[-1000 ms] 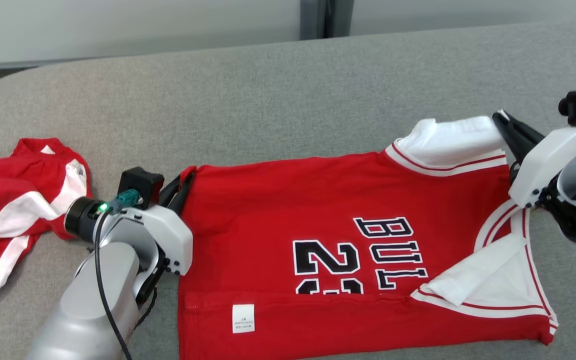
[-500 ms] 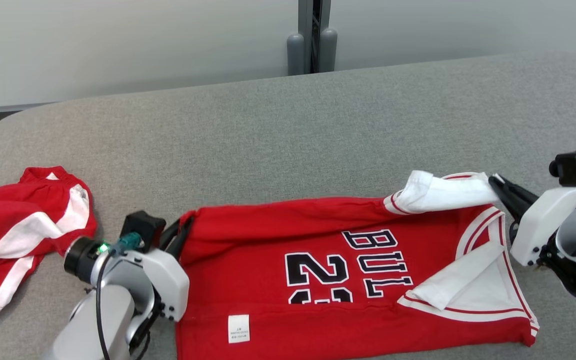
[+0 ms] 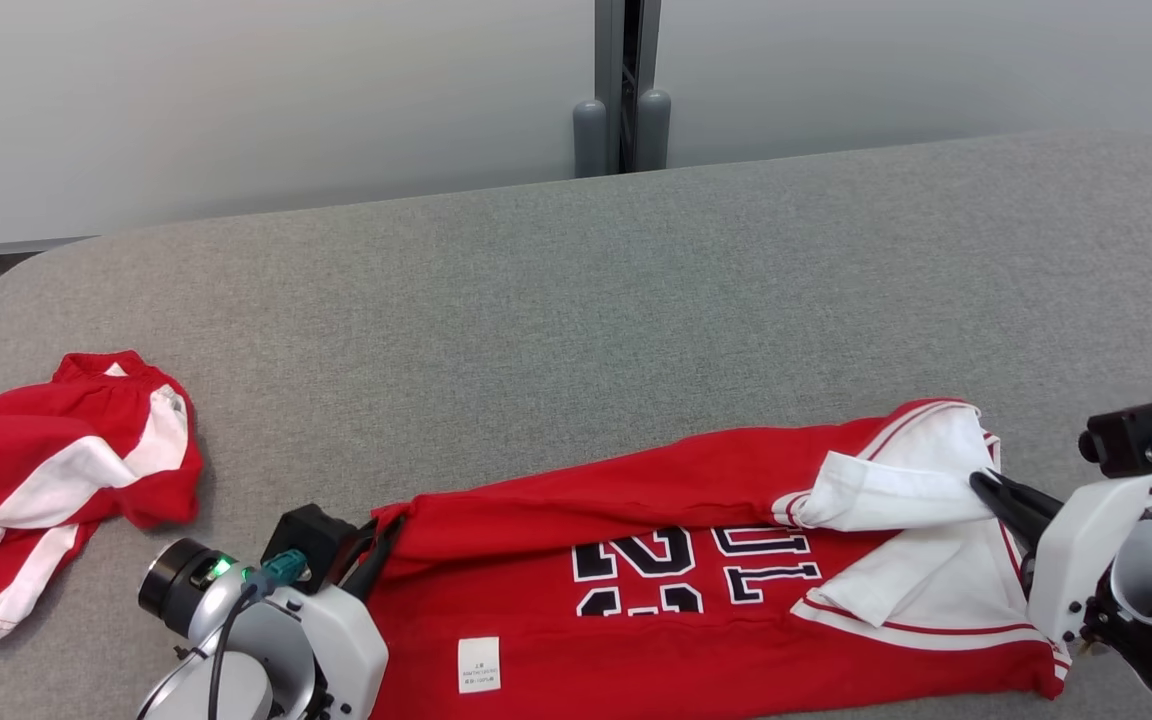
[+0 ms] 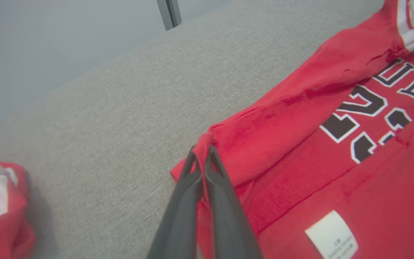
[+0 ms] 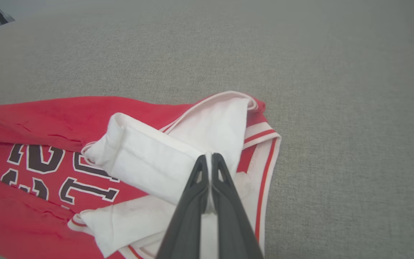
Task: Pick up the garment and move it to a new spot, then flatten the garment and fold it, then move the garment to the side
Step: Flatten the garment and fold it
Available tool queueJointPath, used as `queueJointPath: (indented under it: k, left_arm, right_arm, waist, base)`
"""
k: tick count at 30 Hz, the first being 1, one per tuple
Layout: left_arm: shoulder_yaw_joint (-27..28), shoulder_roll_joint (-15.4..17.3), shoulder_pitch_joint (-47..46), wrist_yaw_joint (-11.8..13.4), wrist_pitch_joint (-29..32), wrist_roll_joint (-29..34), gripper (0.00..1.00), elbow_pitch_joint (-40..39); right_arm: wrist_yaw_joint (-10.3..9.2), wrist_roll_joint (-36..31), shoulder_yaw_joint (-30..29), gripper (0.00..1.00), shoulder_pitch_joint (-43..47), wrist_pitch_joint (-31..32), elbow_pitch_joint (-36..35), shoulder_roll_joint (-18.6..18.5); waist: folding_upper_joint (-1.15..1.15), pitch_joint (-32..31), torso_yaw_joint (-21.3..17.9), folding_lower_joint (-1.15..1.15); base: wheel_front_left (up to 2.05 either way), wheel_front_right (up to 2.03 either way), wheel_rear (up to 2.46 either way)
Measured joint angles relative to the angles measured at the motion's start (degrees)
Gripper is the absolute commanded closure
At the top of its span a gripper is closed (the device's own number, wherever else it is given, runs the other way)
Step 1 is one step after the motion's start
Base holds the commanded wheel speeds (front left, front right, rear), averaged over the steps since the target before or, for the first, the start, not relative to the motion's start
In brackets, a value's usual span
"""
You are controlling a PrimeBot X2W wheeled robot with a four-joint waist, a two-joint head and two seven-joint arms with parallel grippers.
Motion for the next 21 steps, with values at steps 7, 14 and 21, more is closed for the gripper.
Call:
queueJointPath:
  k: [7,14,21]
  left_arm:
    - [-0.9,1.7,2.3,1.0,1.3,0.6,1.00,-4.0]
    - [-1.4,2.3,4.3,2.0,2.0,0.4,1.00,-6.4]
    - [-1.7,2.8,5.3,2.2,2.4,-0.1,1.00,-7.4]
  right_arm:
    - [0.00,-3.5,-7.2,1.00,5.4,4.8,-4.6,0.1]
    - [0.00,-6.8,-13.5,1.00,10.5,10.2,-10.7,1.5]
    - [0.00,-9.7,-19.0,1.00,14.8,16.6,-16.7,3.3]
  waist:
    - [0.00,-0.2,-0.1,0.00]
    - [0.00,-0.3,-0.2,0.00]
    - [0.00,-0.2,-0.1,0.00]
  base:
    - [0.00,0.00,0.00]
    - [0.00,0.00,0.00]
    - [0.00,0.00,0.00]
